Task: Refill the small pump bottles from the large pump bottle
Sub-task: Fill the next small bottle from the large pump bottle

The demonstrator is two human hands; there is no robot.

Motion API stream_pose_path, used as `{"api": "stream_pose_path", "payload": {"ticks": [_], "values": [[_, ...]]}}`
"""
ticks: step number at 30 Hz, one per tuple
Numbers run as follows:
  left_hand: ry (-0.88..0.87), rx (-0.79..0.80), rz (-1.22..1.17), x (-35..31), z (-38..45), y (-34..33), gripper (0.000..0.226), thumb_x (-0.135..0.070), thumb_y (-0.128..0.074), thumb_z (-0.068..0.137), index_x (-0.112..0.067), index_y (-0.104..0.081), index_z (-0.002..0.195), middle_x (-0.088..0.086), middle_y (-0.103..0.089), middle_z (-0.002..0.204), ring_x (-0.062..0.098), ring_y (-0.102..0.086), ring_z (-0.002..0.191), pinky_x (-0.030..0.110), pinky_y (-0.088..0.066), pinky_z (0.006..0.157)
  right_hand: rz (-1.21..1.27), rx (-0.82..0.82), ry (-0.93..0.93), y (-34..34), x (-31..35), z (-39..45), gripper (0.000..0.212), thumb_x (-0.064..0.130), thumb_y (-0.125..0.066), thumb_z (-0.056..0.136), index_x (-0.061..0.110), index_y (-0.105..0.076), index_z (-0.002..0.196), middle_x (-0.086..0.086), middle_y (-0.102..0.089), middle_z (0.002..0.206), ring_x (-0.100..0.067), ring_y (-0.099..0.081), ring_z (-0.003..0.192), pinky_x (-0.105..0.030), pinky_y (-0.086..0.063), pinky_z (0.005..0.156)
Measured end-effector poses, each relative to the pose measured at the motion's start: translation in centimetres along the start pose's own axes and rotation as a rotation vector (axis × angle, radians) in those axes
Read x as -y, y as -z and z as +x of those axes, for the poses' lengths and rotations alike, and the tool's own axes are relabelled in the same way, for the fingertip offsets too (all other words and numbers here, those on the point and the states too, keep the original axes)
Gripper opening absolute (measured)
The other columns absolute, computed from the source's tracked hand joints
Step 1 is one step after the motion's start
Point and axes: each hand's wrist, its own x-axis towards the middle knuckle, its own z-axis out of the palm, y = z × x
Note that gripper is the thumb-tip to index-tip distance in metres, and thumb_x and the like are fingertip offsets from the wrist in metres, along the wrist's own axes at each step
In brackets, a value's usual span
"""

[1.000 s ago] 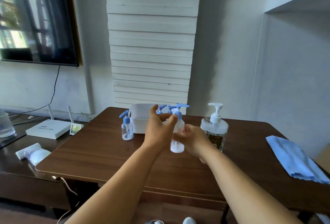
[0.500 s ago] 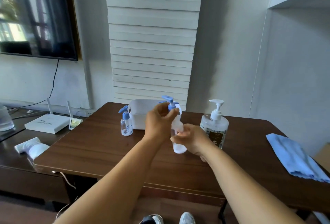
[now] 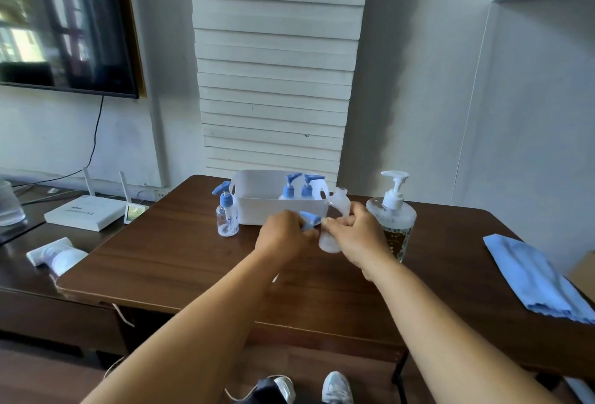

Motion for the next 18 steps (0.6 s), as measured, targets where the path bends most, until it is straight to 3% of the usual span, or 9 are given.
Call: {"api": "stream_pose_path", "payload": {"ticks": [4, 8, 11, 14, 17, 18], "values": [[0.092, 0.072, 0.033, 0.1, -0.3, -1.6, 0.024, -0.037, -0.062, 0.081, -0.014, -0.069, 0.081, 0.002, -0.067, 0.077, 0.019, -0.062, 0.075, 0.028, -0.046, 0.062, 0.03, 0.011, -0.021, 0.2, -0.3, 0.0, 0.048, 0.026, -0.068, 0.084, 0.014, -0.047, 0.125, 0.005, -0.065, 0.093, -0.015, -0.063, 0.091, -0.028, -0.049, 0.077], [0.069, 0.053, 0.016, -0.5, -0.3, -1.7, 0.023, -0.03, -0.055, 0.088, -0.013, -0.071, 0.09, 0.003, -0.07, 0.089, 0.02, -0.063, 0.085, 0.028, -0.046, 0.071, 0.048, 0.012, -0.036, 0.7, -0.7, 0.1, 0.03, 0.023, -0.067, 0.085, 0.017, -0.05, 0.11, 0.001, -0.065, 0.097, -0.013, -0.06, 0.087, -0.022, -0.045, 0.067], [-0.018, 0.042, -0.302, -1.8, -0.6, -0.8, 0.02, -0.02, -0.047, 0.093, -0.023, -0.066, 0.088, -0.006, -0.068, 0.084, 0.013, -0.061, 0.085, 0.022, -0.046, 0.075, 0.061, 0.027, -0.031, 1.0, -0.5, 0.1, 0.025, 0.025, -0.066, 0.086, 0.018, -0.053, 0.105, 0.003, -0.066, 0.094, -0.012, -0.062, 0.086, -0.022, -0.046, 0.066], [-0.094, 0.132, -0.529, -3.3, -1.5, 0.2, 0.017, -0.025, -0.054, 0.093, -0.037, -0.061, 0.083, -0.02, -0.064, 0.078, -0.004, -0.059, 0.077, 0.006, -0.044, 0.073, 0.077, 0.022, -0.037, 1.1, -0.3, 0.6, 0.024, 0.028, -0.061, 0.088, 0.019, -0.057, 0.11, 0.004, -0.068, 0.101, -0.014, -0.064, 0.095, -0.031, -0.053, 0.079], [-0.112, 0.152, -0.586, -3.8, -1.2, 0.1, 0.003, -0.034, -0.067, 0.083, -0.03, -0.067, 0.083, -0.009, -0.071, 0.088, 0.002, -0.062, 0.079, 0.017, -0.047, 0.081, 0.047, 0.055, 0.006, 1.7, -0.2, 0.8, 0.027, 0.013, -0.053, 0.088, 0.026, -0.058, 0.112, 0.006, -0.068, 0.105, -0.015, -0.063, 0.101, -0.035, -0.053, 0.087], [-0.11, 0.144, -0.607, -4.2, -1.0, 0.1, 0.013, -0.036, -0.07, 0.08, -0.026, -0.068, 0.088, -0.006, -0.072, 0.092, 0.004, -0.065, 0.082, 0.021, -0.05, 0.084, 0.059, 0.072, 0.028, 2.1, -0.1, 0.8, 0.036, 0.007, -0.048, 0.088, 0.029, -0.059, 0.113, 0.008, -0.069, 0.103, -0.014, -0.064, 0.1, -0.032, -0.053, 0.085]]}}
